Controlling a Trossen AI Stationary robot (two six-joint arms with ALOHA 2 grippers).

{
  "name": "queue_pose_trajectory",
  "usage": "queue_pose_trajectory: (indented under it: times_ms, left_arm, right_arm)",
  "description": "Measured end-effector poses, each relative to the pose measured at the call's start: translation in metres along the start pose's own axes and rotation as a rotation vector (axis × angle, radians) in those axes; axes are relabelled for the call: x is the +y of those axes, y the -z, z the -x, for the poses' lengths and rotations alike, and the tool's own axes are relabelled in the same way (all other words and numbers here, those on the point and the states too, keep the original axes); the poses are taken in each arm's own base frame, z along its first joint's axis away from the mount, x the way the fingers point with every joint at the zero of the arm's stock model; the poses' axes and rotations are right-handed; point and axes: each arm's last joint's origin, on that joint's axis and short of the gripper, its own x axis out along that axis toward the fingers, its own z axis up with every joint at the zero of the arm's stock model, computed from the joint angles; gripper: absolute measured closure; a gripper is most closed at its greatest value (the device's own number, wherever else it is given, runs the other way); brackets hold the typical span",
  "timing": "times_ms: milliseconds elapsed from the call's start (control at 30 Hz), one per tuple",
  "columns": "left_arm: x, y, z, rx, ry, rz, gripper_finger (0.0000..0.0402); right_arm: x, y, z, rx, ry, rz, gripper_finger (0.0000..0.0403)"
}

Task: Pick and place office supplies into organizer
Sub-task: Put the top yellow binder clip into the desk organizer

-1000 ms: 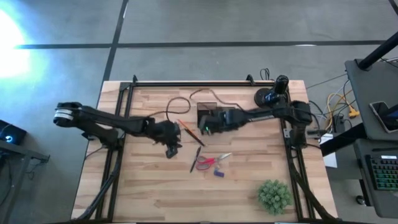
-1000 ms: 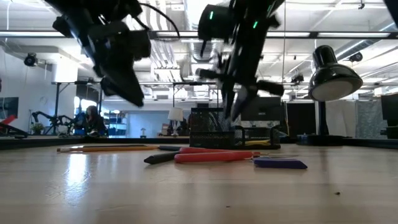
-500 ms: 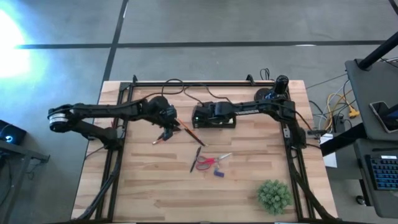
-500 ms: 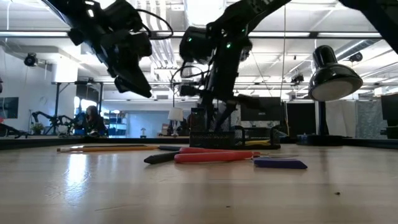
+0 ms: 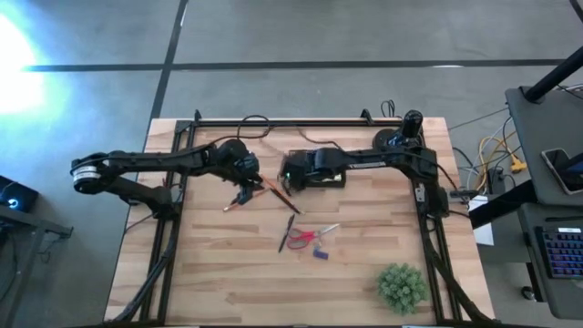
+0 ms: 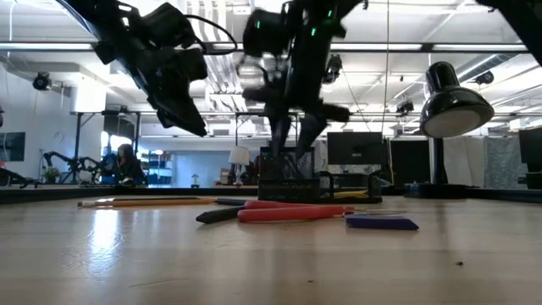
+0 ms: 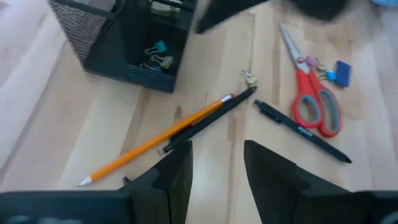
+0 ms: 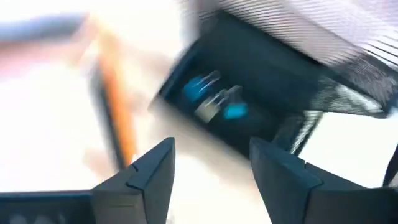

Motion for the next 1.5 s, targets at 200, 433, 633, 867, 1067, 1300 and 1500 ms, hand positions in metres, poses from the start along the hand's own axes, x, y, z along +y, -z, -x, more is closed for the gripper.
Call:
queue_pose_trajectory:
  times_ms: [200, 433, 633, 867, 1067, 1300, 1500]
  left_arm:
    - [-0.001, 0.002, 0.0, 0.009, 0.04, 0.011, 0.0272]
    - [0.001, 0.021, -0.004, 0.108, 0.018, 0.168, 0.0272]
    - [0.003, 0.036, -0.011, 0.112, -0.003, 0.25, 0.0272]
    - [0.005, 0.041, -0.013, 0.092, -0.046, 0.27, 0.0272]
    - [0.005, 0.041, -0.013, 0.084, -0.046, 0.292, 0.0272]
    - [0.005, 0.04, -0.013, 0.08, -0.045, 0.292, 0.0272]
    - [0.005, 0.038, -0.013, 0.06, -0.041, 0.287, 0.0272]
  right_arm:
    - [0.025, 0.046, 0.003, 0.072, -0.036, 0.844, 0.021]
    - [0.017, 0.053, -0.02, 0.09, -0.16, 1.217, 0.0228]
    - [0.017, 0.048, -0.025, 0.054, -0.294, 1.395, 0.0232]
    - [0.02, 0.046, -0.034, 0.05, -0.397, 1.391, 0.0231]
    - [0.02, 0.047, -0.044, 0.055, -0.383, 1.438, 0.0228]
    - [0.018, 0.041, -0.052, 0.015, -0.363, 1.504, 0.0229]
    - [0.016, 0.044, -0.057, 0.05, -0.362, 1.504, 0.0245]
